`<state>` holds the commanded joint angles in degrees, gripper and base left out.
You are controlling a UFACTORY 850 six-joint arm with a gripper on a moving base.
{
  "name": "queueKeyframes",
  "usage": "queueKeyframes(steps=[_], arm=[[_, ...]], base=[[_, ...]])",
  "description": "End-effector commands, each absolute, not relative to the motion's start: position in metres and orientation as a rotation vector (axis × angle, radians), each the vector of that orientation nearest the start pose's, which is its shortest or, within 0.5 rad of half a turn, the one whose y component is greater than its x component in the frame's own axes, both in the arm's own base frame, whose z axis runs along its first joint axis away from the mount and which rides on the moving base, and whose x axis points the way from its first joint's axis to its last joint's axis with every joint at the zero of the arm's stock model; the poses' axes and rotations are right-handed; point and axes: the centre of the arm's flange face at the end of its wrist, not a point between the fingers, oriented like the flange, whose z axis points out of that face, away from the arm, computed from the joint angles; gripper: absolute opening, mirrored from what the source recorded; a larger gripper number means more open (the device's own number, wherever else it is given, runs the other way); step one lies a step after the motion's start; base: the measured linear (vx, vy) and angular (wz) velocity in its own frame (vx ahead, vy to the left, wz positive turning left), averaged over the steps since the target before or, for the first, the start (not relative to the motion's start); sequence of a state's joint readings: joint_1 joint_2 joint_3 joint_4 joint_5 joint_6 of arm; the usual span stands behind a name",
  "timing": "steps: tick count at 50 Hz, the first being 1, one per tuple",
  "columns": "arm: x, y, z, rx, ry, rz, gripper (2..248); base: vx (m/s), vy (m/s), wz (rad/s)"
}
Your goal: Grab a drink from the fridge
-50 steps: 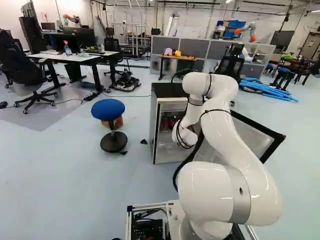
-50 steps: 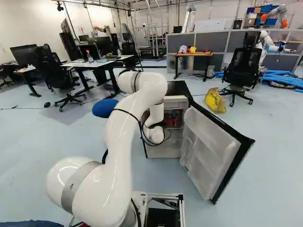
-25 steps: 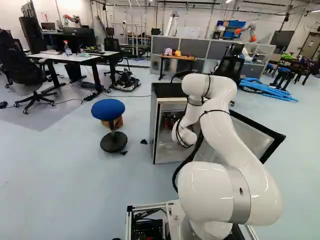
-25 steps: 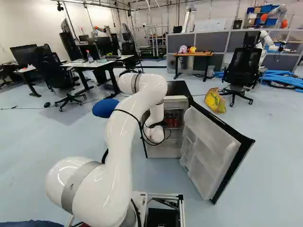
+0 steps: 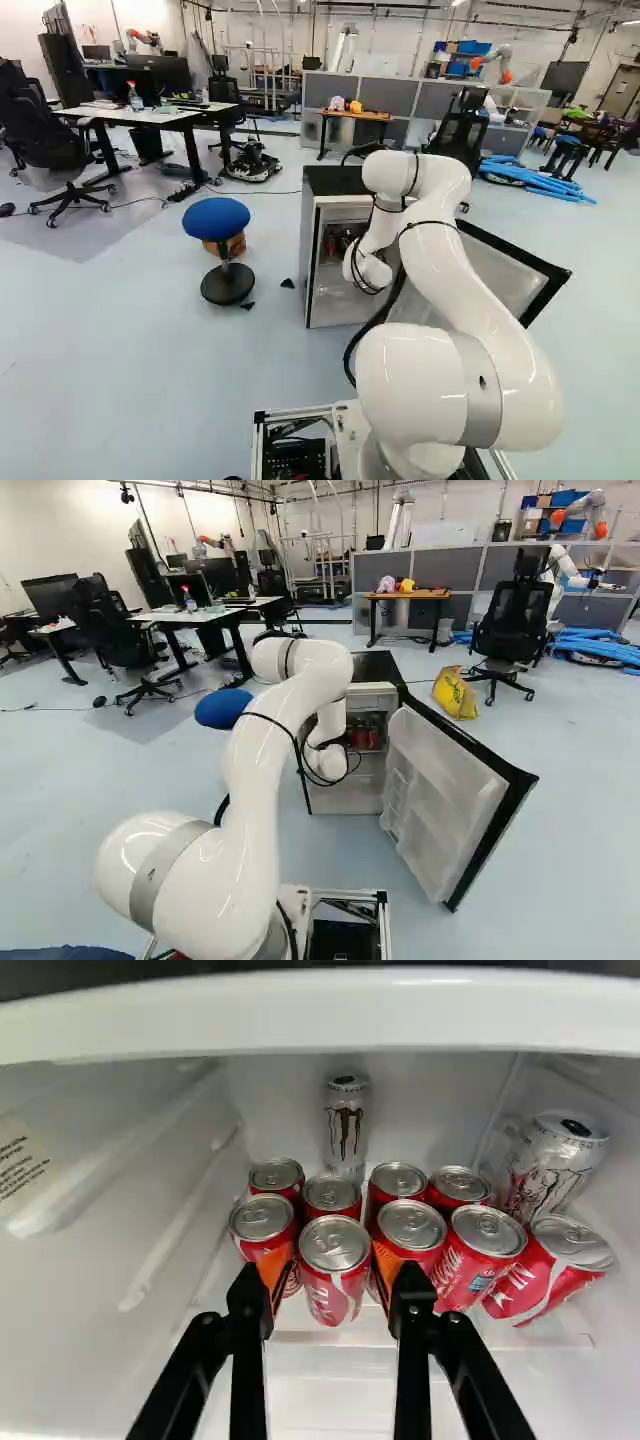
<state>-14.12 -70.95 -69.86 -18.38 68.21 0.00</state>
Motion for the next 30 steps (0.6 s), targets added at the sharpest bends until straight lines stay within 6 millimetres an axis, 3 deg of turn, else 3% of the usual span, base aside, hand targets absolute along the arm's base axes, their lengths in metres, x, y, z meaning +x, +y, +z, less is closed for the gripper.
queueKeyframes(steps=[23,24,30], arm=[[0.5783,-0.1182,0.0275,-2.577,-0.091,-1.713,130],[0.5783,-0.1182,0.0275,-2.577,-0.091,-1.713,98],[0.5783,-0.1182,0.0275,-2.577,-0.091,-1.713,92]], base=[[0.0,0.0,0.0],[0.0,0.0,0.0],[0.0,0.0,0.0]])
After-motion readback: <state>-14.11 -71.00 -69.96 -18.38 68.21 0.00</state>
